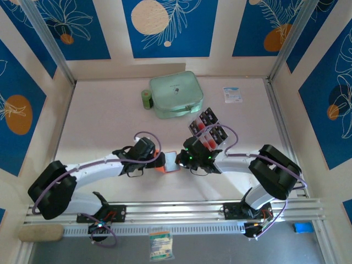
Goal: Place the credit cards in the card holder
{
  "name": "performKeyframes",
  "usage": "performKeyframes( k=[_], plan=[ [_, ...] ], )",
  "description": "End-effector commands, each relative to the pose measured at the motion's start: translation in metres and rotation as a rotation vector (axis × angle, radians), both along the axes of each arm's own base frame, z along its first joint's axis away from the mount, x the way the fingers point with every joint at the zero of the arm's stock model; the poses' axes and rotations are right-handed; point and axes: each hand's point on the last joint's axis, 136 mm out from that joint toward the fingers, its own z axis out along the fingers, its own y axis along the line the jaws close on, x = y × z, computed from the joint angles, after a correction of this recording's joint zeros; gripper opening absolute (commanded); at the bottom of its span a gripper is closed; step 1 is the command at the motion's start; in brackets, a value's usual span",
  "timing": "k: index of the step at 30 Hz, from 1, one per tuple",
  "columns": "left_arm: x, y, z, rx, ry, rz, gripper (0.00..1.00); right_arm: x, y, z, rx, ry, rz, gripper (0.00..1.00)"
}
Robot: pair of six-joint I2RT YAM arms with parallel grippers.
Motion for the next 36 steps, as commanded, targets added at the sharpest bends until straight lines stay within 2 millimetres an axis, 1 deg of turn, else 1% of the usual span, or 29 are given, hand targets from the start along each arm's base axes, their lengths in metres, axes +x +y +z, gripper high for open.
performKeyframes(
  k=[1,5,9,12,15,18,20,23,25,27,30,36],
  plan=[
    [0.011,-0.003,0.036,-0.023,-0.066,-0.008,1.00,0.002,0.003,0.012,0.014,-0.014,0.025,0.00],
    [0.016,-0.026,0.073,-0.172,-0.099,-0.009,1.00,0.002,0.002,0.006,0.019,-0.006,0.026,0.00],
    [0.023,-0.056,0.106,-0.379,-0.108,0.004,1.00,0.000,0.002,0.000,0.029,0.005,0.027,0.00],
    [0.026,-0.077,0.121,-0.512,-0.102,0.017,1.00,-0.002,0.002,-0.004,0.034,0.013,0.025,0.00],
    [0.026,-0.100,0.127,-0.620,-0.086,0.031,1.00,-0.004,0.001,-0.009,0.037,0.024,0.018,0.00],
    [0.024,-0.116,0.123,-0.681,-0.078,0.054,1.00,-0.006,0.000,-0.015,0.039,0.035,0.011,0.00],
    [0.023,-0.118,0.111,-0.693,-0.069,0.091,1.00,-0.008,-0.001,-0.018,0.038,0.041,0.007,0.00],
    [0.020,-0.104,0.088,-0.686,-0.054,0.173,1.00,-0.011,-0.003,-0.022,0.034,0.048,0.000,0.00],
    [0.017,-0.089,0.072,-0.664,-0.053,0.227,1.00,-0.014,-0.006,-0.024,0.031,0.054,-0.006,0.00],
    [0.014,-0.078,0.064,-0.638,-0.061,0.252,1.00,-0.016,-0.007,-0.026,0.030,0.056,-0.008,0.00],
    [0.010,-0.067,0.053,-0.582,-0.063,0.250,1.00,-0.018,-0.008,-0.028,0.029,0.063,-0.015,0.00],
    [0.006,-0.049,0.027,-0.455,-0.063,0.209,1.00,-0.026,-0.003,-0.028,0.031,0.075,-0.016,0.00]
  ],
)
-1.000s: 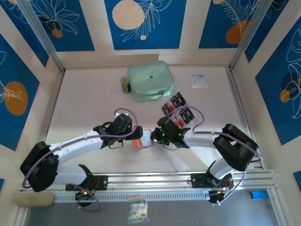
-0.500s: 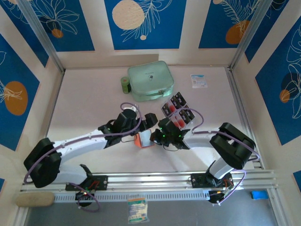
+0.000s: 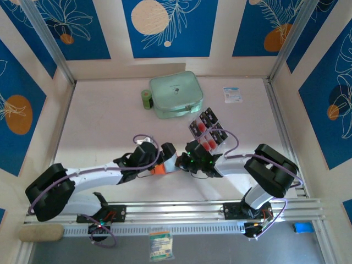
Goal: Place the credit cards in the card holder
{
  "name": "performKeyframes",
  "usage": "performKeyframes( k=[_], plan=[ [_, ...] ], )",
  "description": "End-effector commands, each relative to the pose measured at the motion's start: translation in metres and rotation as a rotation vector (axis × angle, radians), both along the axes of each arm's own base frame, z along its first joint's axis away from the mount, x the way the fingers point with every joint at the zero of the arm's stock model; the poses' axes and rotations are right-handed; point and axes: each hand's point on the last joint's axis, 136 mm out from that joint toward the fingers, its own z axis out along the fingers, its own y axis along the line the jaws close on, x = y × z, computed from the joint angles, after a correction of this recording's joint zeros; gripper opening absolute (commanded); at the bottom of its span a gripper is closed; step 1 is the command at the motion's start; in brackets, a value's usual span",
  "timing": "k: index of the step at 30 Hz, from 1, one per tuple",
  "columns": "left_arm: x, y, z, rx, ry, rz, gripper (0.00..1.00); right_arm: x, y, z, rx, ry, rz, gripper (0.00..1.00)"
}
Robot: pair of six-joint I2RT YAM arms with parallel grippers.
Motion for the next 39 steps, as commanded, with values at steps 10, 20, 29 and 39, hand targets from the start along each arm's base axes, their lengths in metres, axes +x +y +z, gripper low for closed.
performKeyframes(
  k=[10,20,29,39],
  plan=[
    [-0.006,0.028,-0.043,0.256,-0.017,-0.122,1.00,-0.013,-0.007,0.000,-0.044,0.024,-0.039,0.00],
    [-0.007,0.033,-0.045,0.360,-0.055,-0.195,1.00,0.018,-0.017,0.033,-0.011,-0.038,-0.053,0.00],
    [-0.006,0.039,-0.046,0.466,-0.094,-0.260,1.00,0.039,-0.018,0.058,0.017,-0.091,-0.037,0.00],
    [-0.005,0.035,-0.043,0.479,-0.110,-0.291,1.00,0.046,-0.013,0.062,-0.072,-0.126,0.072,0.35]
  ],
)
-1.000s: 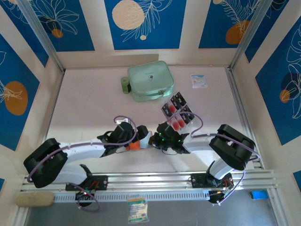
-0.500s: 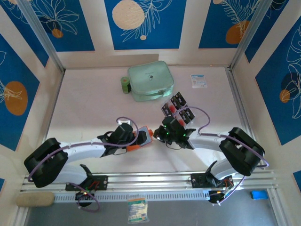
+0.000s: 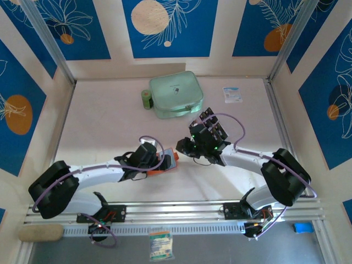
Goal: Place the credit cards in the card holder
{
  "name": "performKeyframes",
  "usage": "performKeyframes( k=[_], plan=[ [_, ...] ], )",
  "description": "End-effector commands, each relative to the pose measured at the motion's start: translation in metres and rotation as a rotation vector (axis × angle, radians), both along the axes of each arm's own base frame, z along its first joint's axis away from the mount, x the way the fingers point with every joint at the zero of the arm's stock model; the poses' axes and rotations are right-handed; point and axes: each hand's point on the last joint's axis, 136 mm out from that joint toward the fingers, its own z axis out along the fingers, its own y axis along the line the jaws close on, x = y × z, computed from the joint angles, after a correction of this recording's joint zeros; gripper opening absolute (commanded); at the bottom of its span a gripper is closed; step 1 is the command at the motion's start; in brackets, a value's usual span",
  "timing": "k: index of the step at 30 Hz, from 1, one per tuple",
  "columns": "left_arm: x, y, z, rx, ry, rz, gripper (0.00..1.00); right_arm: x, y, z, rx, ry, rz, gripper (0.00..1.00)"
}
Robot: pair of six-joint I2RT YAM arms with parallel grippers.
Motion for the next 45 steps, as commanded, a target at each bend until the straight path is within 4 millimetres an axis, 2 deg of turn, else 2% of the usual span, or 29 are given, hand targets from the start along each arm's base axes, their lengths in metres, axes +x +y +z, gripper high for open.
performKeyframes(
  k=[1,3,6,13,20,26,31,38,45],
  plan=[
    [0.005,0.001,0.002,0.028,-0.016,-0.010,1.00,-0.004,-0.002,-0.009,-0.074,0.016,0.066,0.39],
    [0.005,0.001,0.002,0.029,-0.017,-0.012,1.00,-0.004,-0.002,-0.015,-0.096,0.027,0.071,0.46],
    [0.006,0.000,0.004,0.026,-0.026,-0.017,1.00,-0.004,-0.002,-0.022,-0.112,0.042,0.080,0.49],
    [0.007,-0.001,0.006,0.030,-0.032,-0.027,1.00,-0.007,0.007,-0.032,-0.146,0.050,0.117,0.49],
    [0.008,-0.003,0.007,0.031,-0.034,-0.030,1.00,-0.008,0.012,-0.033,-0.175,0.032,0.139,0.50],
    [0.009,-0.004,0.007,0.029,-0.034,-0.034,1.00,-0.010,0.009,-0.044,-0.207,0.065,0.132,0.49],
    [0.009,-0.006,0.009,0.027,-0.035,-0.038,1.00,-0.013,0.001,-0.054,-0.233,0.092,0.115,0.38],
    [0.008,-0.008,0.009,0.024,-0.023,-0.051,1.00,-0.019,-0.014,-0.059,-0.253,0.111,0.086,0.00],
    [0.003,-0.011,-0.001,0.045,0.074,-0.030,1.00,-0.037,-0.023,-0.064,-0.215,0.156,0.048,0.00]
  ],
)
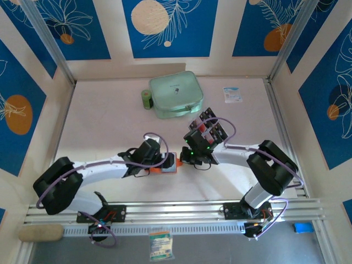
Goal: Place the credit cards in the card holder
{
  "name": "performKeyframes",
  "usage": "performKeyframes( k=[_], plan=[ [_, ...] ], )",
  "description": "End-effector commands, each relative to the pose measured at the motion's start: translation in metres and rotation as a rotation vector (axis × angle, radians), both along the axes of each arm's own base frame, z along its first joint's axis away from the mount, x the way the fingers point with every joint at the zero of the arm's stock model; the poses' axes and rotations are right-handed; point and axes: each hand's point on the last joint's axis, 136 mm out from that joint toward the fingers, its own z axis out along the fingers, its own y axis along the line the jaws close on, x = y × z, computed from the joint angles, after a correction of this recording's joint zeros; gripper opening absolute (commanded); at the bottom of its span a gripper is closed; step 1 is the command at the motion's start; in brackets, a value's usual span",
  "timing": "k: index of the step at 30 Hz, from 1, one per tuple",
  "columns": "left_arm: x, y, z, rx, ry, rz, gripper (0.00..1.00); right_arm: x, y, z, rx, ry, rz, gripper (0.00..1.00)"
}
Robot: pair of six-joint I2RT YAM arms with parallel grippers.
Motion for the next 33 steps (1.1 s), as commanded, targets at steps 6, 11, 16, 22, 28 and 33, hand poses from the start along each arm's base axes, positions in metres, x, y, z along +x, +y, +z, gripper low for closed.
performKeyframes(
  k=[6,11,16,22,28,33],
  plan=[
    [-0.008,0.006,-0.014,0.012,0.110,0.057,1.00,-0.023,-0.005,-0.003,0.059,0.045,-0.070,0.00],
    [-0.009,0.008,-0.013,-0.001,0.090,0.056,1.00,-0.018,-0.003,0.000,0.066,0.038,-0.064,0.05],
    [-0.009,0.011,-0.012,0.003,0.062,0.046,1.00,-0.007,-0.005,0.020,0.086,-0.003,-0.065,0.12],
    [-0.008,0.013,-0.008,0.006,0.026,0.034,0.98,0.006,-0.001,0.044,0.121,-0.045,-0.057,0.12],
    [-0.006,0.013,-0.005,0.006,0.012,0.026,0.97,0.015,0.015,0.061,0.159,-0.067,-0.016,0.07],
    [-0.006,0.011,-0.004,0.003,0.010,0.024,0.97,0.021,0.029,0.062,0.181,-0.055,0.020,0.01]
  ],
)
